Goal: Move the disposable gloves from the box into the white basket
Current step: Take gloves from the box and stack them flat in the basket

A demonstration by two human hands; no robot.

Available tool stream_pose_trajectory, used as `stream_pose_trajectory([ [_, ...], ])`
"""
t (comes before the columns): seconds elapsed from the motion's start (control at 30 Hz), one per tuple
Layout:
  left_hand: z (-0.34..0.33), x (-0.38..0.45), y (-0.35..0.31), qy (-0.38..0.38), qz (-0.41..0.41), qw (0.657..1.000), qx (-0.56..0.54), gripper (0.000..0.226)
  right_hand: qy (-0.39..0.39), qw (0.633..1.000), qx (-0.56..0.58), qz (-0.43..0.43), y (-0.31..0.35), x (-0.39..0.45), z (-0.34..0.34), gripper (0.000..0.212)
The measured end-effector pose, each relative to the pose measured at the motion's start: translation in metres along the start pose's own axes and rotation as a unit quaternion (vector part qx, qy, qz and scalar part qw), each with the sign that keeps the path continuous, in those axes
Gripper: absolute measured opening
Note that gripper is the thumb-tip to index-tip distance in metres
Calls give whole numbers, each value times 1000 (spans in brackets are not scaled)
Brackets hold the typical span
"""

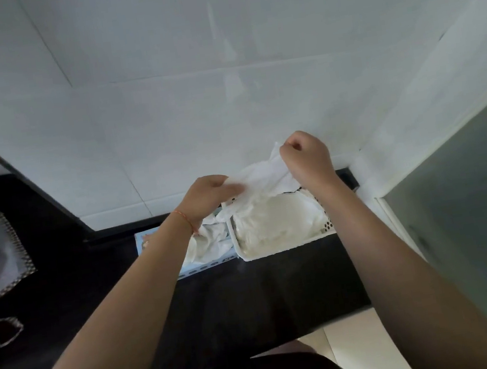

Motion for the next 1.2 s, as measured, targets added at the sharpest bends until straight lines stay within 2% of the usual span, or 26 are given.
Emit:
stream_pose_trajectory([
  [0.1,-6,7,2,-3,19,997,-79,23,45,997,31,-57,-26,11,-2,9],
  [0.17,-4,13,5,-10,43,996,-78,22,69,991,55,-104,-46,15,-8,7],
  [0.27,-10,37,10,-17,62,997,48,20,95,984,36,-145,-88,25,-13,10],
  [0.33,-24,58,22,-12,70,985,160,8,104,981,1,-165,-121,28,-14,12],
  [0.4,-42,73,37,1,83,967,240,11,122,976,-29,-178,-152,27,-18,23],
  [0.5,-68,94,48,-1,86,948,306,19,155,974,-75,-150,-186,33,-21,26],
  [0.63,-78,106,48,-51,96,935,337,10,172,973,-114,-103,-203,48,-17,30],
  [0.67,-78,105,46,-70,94,927,357,13,174,973,-123,-95,-205,50,-17,32],
  [0.73,-84,102,33,-117,50,899,419,28,174,972,-141,-76,-210,57,-16,35],
  [0.8,-102,92,17,-153,-31,871,467,33,179,968,-164,-62,-213,60,-17,35],
  [0.87,-134,82,14,-130,-100,846,507,32,192,963,-181,-57,-216,63,-21,38],
  [0.93,-163,77,26,-81,-130,829,538,37,203,956,-206,-42,-216,64,-25,42],
  [1.03,-182,76,57,-3,-78,822,564,54,205,941,-270,-9,-213,64,-27,42],
  [1.2,-162,75,80,-8,-6,804,595,59,215,898,-382,43,-210,58,-34,28],
])
Point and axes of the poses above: each hand's wrist, its own x-axis towards the middle knuckle, its own z-axis out of the back of the hand, y = z × x, the point moved 10 cm from there along x, towards the middle knuckle, and after that the axes turned 1 degree about x, right-handed, at the moved point
